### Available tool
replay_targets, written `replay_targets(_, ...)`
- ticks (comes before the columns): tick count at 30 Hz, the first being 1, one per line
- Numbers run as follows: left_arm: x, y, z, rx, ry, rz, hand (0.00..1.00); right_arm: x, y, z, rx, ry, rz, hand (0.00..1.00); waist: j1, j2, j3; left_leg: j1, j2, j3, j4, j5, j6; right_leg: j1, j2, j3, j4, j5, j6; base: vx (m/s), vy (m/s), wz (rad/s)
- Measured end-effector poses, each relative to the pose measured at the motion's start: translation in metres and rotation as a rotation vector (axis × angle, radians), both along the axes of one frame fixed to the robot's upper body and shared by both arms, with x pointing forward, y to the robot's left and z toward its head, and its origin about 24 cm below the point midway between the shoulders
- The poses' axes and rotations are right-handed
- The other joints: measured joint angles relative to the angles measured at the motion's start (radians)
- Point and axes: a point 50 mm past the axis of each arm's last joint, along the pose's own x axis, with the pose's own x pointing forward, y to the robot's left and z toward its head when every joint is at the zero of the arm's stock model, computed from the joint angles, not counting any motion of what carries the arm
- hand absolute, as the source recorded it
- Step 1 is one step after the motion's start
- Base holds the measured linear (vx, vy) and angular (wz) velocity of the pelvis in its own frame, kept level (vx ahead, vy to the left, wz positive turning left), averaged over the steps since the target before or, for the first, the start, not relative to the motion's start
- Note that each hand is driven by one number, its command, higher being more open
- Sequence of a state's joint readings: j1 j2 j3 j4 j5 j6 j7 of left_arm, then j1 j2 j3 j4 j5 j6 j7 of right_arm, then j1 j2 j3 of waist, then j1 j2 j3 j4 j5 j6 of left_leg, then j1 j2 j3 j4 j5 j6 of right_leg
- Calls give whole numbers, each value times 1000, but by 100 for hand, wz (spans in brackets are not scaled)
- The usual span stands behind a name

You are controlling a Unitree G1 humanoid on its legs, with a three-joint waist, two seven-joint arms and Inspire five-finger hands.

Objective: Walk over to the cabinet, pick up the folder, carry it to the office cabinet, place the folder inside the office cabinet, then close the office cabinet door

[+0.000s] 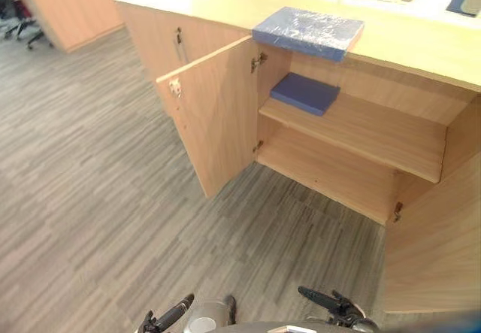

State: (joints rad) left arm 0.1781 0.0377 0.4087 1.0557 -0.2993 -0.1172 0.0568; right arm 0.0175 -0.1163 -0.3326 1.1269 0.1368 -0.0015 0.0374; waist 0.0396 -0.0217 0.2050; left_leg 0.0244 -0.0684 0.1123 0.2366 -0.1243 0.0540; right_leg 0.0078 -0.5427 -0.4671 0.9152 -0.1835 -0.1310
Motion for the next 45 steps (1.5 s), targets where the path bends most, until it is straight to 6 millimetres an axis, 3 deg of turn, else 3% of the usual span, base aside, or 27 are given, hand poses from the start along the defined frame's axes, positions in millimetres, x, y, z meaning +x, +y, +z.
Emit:
replay_targets(1,1,2,1,10,5,-24,100,2,-1,1,-4,-8,2,100,-2,7,1,34,10,21,-34,-2,3,-37,7,-35,48,-15,32,177,312,-79)
replay_targets(2,7,6,2,25,3,-65,100,7,2,2,-3,-30,14,100,-11,7,-3,51,21,43,-65,-12,3,-97,47,-64,26,-47,86,117,206,-63)
replay_targets(3,8,6,2,26,2,-75,100,8,3,2,-2,-35,17,100,-11,6,-2,54,23,49,-67,-12,2,-107,56,-67,12,-54,99,139,152,-73)
replay_targets(4,11,5,2,24,0,-102,100,11,7,2,2,-42,48,100,-13,14,7,74,39,76,-78,-23,-1,-142,125,-72,-102,-84,158,144,84,-56)
replay_targets(7,21,-3,2,9,-16,-141,100,11,8,2,25,-45,36,100,-24,23,22,116,55,103,-92,-48,-4,-187,233,-62,-307,-77,181,136,15,-41)
replay_targets(8,25,-3,3,8,-24,-153,100,10,8,2,24,-47,36,100,-29,21,26,128,59,104,-93,-58,-10,-205,263,-57,-378,-51,181,134,-76,3)
replay_targets(9,30,-3,4,16,-33,-175,100,8,10,1,30,-40,32,100,-39,12,31,140,60,97,-93,-74,-21,-219,286,-51,-457,4,158,197,-141,28)
replay_targets(10,34,-4,4,19,-40,-198,100,-1,13,-1,42,-26,8,100,-50,7,32,160,65,77,-93,-89,-38,-217,288,-47,-458,72,115,170,-129,32)
replay_targets(11,37,-6,5,18,-45,-206,100,-4,12,-2,44,-26,-16,100,-51,8,33,166,72,72,-94,-97,-48,-214,293,-53,-450,73,90,266,-183,27)
replay_targets(12,43,-8,6,17,-59,-213,100,-5,10,-1,39,-32,-20,100,-52,11,30,169,92,66,-95,-110,-70,-214,307,-67,-434,44,68,297,-193,16)
replay_targets(15,51,-24,5,-22,-87,-217,100,-8,8,-1,50,-38,-80,100,-57,25,33,195,130,41,-113,-126,-115,-210,326,-101,-366,-60,64,365,-226,21)
replay_targets(17,50,-23,5,-26,-91,-224,100,-11,10,-2,60,-31,-103,100,-57,29,27,199,172,29,-56,-142,-143,-170,361,-122,-368,-106,60,363,-258,22)
replay_targets(18,51,-22,6,-26,-97,-220,100,-16,11,-4,64,-20,-114,100,-57,28,25,157,204,15,78,-163,-166,-130,387,-137,-394,-121,58,317,-271,25)
replay_targets(19,52,-22,7,-25,-113,-213,100,-20,10,-4,64,-17,-118,100,-56,33,23,52,246,5,313,-173,-196,-93,422,-150,-435,-124,58,296,-254,19)
replay_targets(21,52,-22,8,-23,-131,-183,100,-23,8,-4,61,-11,-130,100,-52,49,15,-98,309,7,661,-167,-241,-35,477,-155,-496,-117,49,238,-165,-7)
replay_targets(22,52,-21,9,-22,-132,-179,100,-24,8,-4,63,-10,-138,100,-51,51,14,-126,325,23,729,-166,-239,-12,491,-154,-513,-115,47,263,-131,-16)
replay_targets(24,55,-19,10,-14,-146,-179,100,-22,9,-4,52,1,-115,100,-46,47,14,-201,346,78,785,-179,-191,69,520,-141,-581,-111,52,258,-97,-15)
replay_targets(25,56,-19,11,-11,-152,-182,100,-20,8,-4,48,0,-101,100,-43,47,14,-221,343,83,767,-181,-178,80,523,-135,-596,-108,57,271,-36,-47)
replay_targets(27,58,-19,12,-11,-163,-171,100,-4,10,-1,47,-19,-58,100,-29,44,16,-256,304,64,590,-191,-159,105,522,-83,-632,-91,74,224,45,-71)
replay_targets(29,58,-22,11,-20,-164,-149,100,16,13,3,50,-59,-36,100,-11,42,17,-243,220,-63,301,-164,-149,120,502,-20,-650,-80,94,221,156,-84)
replay_targets(30,58,-23,11,-24,-162,-146,100,20,14,4,50,-69,-31,100,-11,45,15,-234,201,-104,229,-130,-150,125,501,-9,-658,-76,105,207,193,-73)
replay_targets(32,54,-28,8,-42,-142,-160,100,26,15,6,47,-82,-4,100,-10,71,1,-210,182,-179,82,63,-136,149,514,27,-678,-75,135,219,217,-48)
replay_targets(33,53,-27,7,-48,-133,-156,100,27,22,4,62,-80,0,100,-9,56,-7,-183,162,-169,60,95,-140,168,486,43,-681,-79,160,325,275,-30)
replay_targets(34,51,-19,8,-31,-129,-169,100,26,29,3,81,-79,1,100,-12,23,-18,-140,131,-145,-6,107,-124,167,444,55,-676,-79,187,331,264,-27)
replay_targets(36,52,-19,7,-39,-129,-192,100,25,34,2,95,-81,1,100,-11,0,-28,-91,91,-98,-75,122,-103,163,389,82,-664,-83,216,244,192,-40)
replay_targets(40,49,-19,6,-75,-136,-213,100,16,38,-2,126,-55,-7,100,-9,12,-28,10,35,-38,-163,128,-67,127,295,124,-530,-78,247,146,198,-40)
replay_targets(45,51,-24,14,-124,-237,-160,100,16,30,0,129,-89,-69,100,-14,17,-29,76,24,-39,-226,128,-41,28,221,122,-281,-68,249,55,117,-6)
